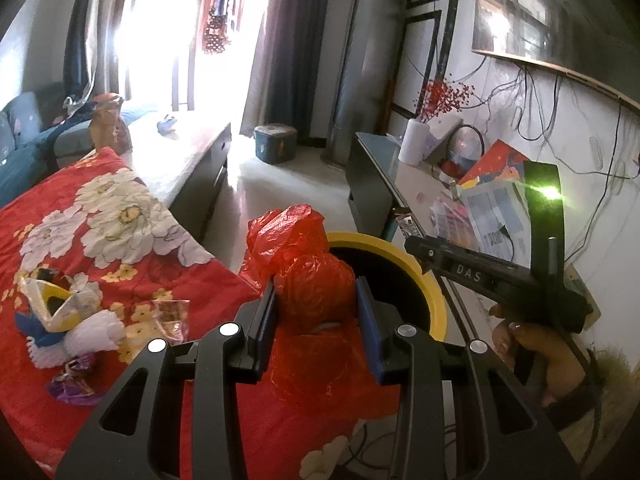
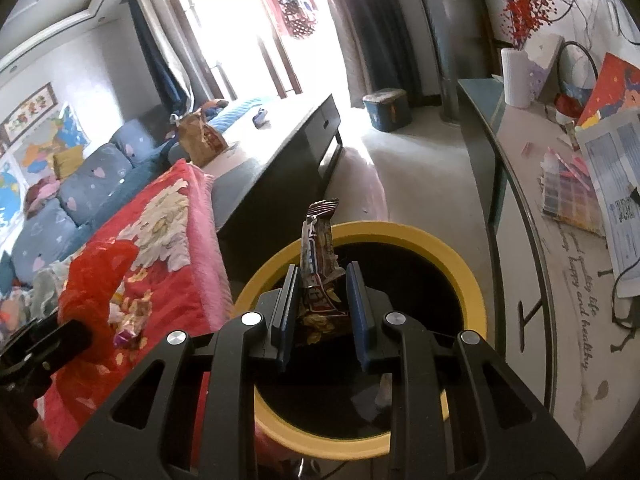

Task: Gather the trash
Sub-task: 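Open both grippers to drop the wrapper and red bag into the bin, then move both open grippers back over the remaining trash on the bedspread, then close the right gripper on the yellow-white paper wrapper while the left gripper grasps the blue plastic bag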

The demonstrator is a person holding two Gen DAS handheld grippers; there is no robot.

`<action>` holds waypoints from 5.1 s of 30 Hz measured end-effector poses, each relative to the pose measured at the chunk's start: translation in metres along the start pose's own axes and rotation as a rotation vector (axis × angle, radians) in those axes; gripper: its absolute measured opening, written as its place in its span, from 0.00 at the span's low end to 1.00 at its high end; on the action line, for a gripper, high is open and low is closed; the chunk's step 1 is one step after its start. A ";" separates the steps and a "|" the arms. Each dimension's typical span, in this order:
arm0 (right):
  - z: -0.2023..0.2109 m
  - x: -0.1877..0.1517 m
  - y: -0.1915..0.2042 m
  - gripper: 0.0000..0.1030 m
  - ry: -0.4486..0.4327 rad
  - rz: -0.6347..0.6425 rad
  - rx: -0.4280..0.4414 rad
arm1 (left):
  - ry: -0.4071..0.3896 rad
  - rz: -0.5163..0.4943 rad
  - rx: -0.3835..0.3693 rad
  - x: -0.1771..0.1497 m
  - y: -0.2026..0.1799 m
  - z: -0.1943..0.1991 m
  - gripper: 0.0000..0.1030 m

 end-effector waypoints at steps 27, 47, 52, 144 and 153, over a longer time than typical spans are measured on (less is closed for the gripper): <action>-0.024 -0.021 -0.028 0.20 0.083 -0.085 -0.015 | 0.104 -0.017 0.003 0.010 -0.012 -0.072 0.45; -0.005 -0.012 -0.008 0.57 0.016 -0.043 -0.029 | 0.005 0.061 0.055 0.015 0.021 -0.024 0.87; -0.001 -0.009 0.003 0.58 0.004 -0.012 -0.016 | -0.028 0.079 0.069 0.016 0.031 -0.005 0.87; -0.046 -0.019 0.310 0.32 0.083 0.573 0.391 | -0.086 0.703 0.203 -0.011 0.301 0.077 0.46; -0.053 -0.023 0.308 0.10 0.101 0.558 0.411 | -0.057 0.687 0.135 -0.008 0.295 0.056 0.29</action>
Point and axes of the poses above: each gripper's, at about its wrist camera, not at the fingertips, and z roughly against the way its jaws point, y to its left, x to its top, the point moved 1 cm from there along -z, roughly the way its jaws point, and after that the axes turned 9 degrees about z, right-handed, at the moved point
